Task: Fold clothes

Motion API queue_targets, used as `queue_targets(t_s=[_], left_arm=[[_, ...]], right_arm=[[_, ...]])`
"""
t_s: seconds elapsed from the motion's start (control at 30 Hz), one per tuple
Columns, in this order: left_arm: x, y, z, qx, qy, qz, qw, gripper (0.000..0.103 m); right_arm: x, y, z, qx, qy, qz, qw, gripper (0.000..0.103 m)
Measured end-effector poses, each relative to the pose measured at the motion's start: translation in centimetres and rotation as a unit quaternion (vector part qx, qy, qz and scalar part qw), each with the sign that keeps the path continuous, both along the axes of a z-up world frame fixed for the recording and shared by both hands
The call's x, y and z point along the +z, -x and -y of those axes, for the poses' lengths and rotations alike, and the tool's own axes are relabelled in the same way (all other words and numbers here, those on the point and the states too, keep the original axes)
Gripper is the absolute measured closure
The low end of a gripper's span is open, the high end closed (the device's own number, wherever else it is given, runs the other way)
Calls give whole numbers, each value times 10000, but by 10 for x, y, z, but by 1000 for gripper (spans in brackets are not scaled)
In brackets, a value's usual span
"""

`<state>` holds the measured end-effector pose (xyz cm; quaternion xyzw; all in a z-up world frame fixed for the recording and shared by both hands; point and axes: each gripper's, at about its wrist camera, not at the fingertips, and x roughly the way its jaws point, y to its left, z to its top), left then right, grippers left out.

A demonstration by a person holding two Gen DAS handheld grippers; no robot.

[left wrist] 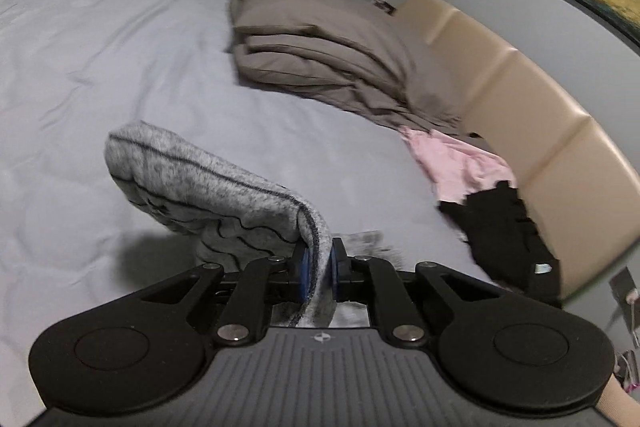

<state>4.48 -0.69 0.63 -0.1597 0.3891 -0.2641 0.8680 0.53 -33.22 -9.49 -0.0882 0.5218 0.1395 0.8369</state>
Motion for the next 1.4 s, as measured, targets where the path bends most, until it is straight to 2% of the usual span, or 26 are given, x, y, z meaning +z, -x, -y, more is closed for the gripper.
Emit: queue_targets(t_s=[0.13,0.23,0.37,0.53,0.73,0.9,0.97,1.1,1.17,1.23,1.4], left_arm=[[11,-9,47,-346,75,50,9994,95],[10,-14,82,-612,150,27,9980,95],[-1,-25,130,-939,-11,-99,9955,95],[-43,-41,184,-1240,-303,-570,9902,95],[-91,-46,219,-1276,-356,-1064,9855,96],[-117,-52,229,-1178,-310,-1544,9805,93],[-117,-51,226,-1174,-246,-1558,9805,91],[-110,-47,219,-1282,-92,-1657,9778,78],[-104,-40,214,-1385,-17,-1678,9760,76],[-99,-32,205,-1433,-1,-1632,9761,75],[-83,-10,171,-1300,-141,-1240,9836,75]], right_arm=[[4,-8,26,48,271,-186,9994,45],[11,-8,41,55,495,-127,9987,45],[19,-3,55,2,542,-39,9985,45],[21,8,62,110,741,-8,9972,45],[13,15,68,131,860,-130,9961,45],[9,19,76,93,1005,-174,9947,45],[10,21,78,71,998,-158,9949,44],[11,24,80,43,989,-128,9950,44],[14,25,80,23,1017,-93,9948,44],[18,25,82,-13,1021,-12,9948,44],[33,26,88,-232,1009,252,9943,44]])
